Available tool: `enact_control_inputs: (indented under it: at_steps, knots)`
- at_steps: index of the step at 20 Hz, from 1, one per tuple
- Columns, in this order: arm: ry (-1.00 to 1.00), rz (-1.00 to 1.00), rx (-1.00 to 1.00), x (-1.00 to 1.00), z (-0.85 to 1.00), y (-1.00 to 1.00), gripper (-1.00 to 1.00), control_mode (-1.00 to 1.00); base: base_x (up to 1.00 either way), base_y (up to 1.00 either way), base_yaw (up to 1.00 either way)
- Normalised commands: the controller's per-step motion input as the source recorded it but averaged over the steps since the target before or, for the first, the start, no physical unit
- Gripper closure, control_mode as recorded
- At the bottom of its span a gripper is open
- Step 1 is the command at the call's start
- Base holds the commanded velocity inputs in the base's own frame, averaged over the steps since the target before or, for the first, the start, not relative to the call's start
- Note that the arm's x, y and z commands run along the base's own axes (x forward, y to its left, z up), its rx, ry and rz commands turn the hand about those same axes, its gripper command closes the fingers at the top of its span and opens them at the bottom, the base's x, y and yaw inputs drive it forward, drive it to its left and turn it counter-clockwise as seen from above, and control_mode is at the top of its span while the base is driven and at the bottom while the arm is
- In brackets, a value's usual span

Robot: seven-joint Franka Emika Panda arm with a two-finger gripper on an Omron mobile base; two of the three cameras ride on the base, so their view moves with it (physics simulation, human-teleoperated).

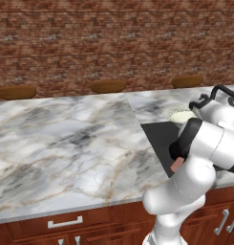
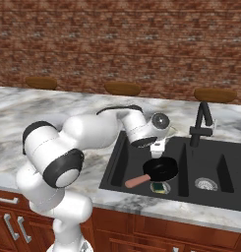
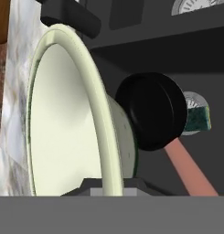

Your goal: Pick the saucepan and bowl and place them in the sink. Then turn on the water.

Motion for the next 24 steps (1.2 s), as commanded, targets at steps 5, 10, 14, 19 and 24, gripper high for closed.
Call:
enact_control_inputs:
  at_steps: [5,10,14,19,24]
  knots:
    - [0.01,-0.02,0.00,0.00,-0.42,0.00,1.00,-1.00,0.00,0.00,0.00]
    - [0.00,-0.01,0.00,0.03,-0.54,-0.07,1.00,-1.00,0.00,0.00,0.00]
    - [0.00,0.00,0.00,0.09,-0.50,-0.10,1.00,-1.00,0.00,0.00,0.00]
    - [0.00,0.00,0.00,0.11,-0.49,-0.05,1.00,-1.00,0.00,0.00,0.00]
    - [0.00,0.00,0.00,0.09,-0.45,-0.03,1.00,-1.00,0.00,0.00,0.00]
